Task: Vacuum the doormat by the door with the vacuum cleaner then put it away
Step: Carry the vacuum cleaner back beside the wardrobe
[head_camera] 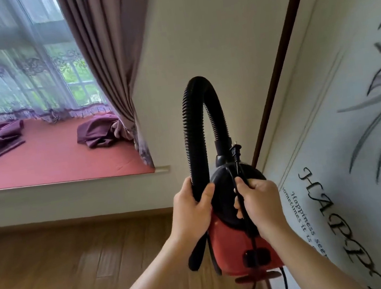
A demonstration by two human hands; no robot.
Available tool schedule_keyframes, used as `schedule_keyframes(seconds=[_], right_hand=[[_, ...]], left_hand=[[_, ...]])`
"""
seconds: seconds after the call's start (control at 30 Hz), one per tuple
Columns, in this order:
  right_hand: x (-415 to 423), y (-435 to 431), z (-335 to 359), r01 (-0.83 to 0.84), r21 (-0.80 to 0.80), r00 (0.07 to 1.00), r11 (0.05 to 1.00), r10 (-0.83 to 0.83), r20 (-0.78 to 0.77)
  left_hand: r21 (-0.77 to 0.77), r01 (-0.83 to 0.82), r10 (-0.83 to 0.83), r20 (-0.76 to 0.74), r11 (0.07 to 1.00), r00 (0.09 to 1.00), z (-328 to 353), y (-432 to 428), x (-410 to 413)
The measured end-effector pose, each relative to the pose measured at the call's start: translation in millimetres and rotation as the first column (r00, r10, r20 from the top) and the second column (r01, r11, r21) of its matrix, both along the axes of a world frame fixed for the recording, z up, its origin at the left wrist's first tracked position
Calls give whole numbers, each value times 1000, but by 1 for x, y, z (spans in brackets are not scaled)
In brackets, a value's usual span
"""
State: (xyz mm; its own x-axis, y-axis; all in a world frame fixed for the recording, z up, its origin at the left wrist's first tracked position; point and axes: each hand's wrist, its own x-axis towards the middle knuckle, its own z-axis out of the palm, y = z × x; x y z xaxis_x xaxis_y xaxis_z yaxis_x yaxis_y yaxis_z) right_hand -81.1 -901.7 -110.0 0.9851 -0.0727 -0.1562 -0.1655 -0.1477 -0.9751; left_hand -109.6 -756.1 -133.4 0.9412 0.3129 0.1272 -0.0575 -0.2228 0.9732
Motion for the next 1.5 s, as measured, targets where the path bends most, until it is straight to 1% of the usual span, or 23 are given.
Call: schedule_keyframes(seconds=[0.1, 0.17, 0.33, 0.4, 0.57, 0.67, 0.83, 0.97, 1.27, 1.5], right_hand=[[29, -4, -25, -8, -77, 1000, 997, 6, -24], [46, -7, -43, -9, -120, 999, 993, 2, -53], [82, -14, -95, 14, -142, 987, 990, -36, -156], [99, -13, -117, 17, -166, 981, 986, -48, -187], [140, -13, -183, 25, -227, 960, 974, -86, -265], [161, -14, -225, 35, -256, 943, 966, -117, -310], [188, -21, -297, 47, -253, 901, 966, -150, -408], [203, -29, -355, 57, -276, 878, 959, -180, -444], [220, -41, -491, 10, -312, 843, 950, -176, -508], [233, -51, -584, 34, -313, 823, 949, -204, -530]], left_hand=[[-30, -28, 26, -68, 999, 997, -21, -9, 25], [-50, -23, 16, -132, 998, 991, -37, -12, 41], [-99, 17, -43, -266, 995, 963, -82, -17, 85], [-95, 16, -45, -313, 995, 949, -105, -18, 105], [-128, 39, -90, -427, 991, 900, -173, -15, 152], [-123, 73, -124, -487, 990, 865, -214, -15, 178], [-134, 136, -189, -593, 982, 783, -286, -17, 216], [-125, 167, -208, -646, 978, 735, -345, -24, 240], [-136, 118, -180, -753, 984, 633, -484, -37, 255], [-135, 175, -214, -770, 975, 602, -573, -45, 278]])
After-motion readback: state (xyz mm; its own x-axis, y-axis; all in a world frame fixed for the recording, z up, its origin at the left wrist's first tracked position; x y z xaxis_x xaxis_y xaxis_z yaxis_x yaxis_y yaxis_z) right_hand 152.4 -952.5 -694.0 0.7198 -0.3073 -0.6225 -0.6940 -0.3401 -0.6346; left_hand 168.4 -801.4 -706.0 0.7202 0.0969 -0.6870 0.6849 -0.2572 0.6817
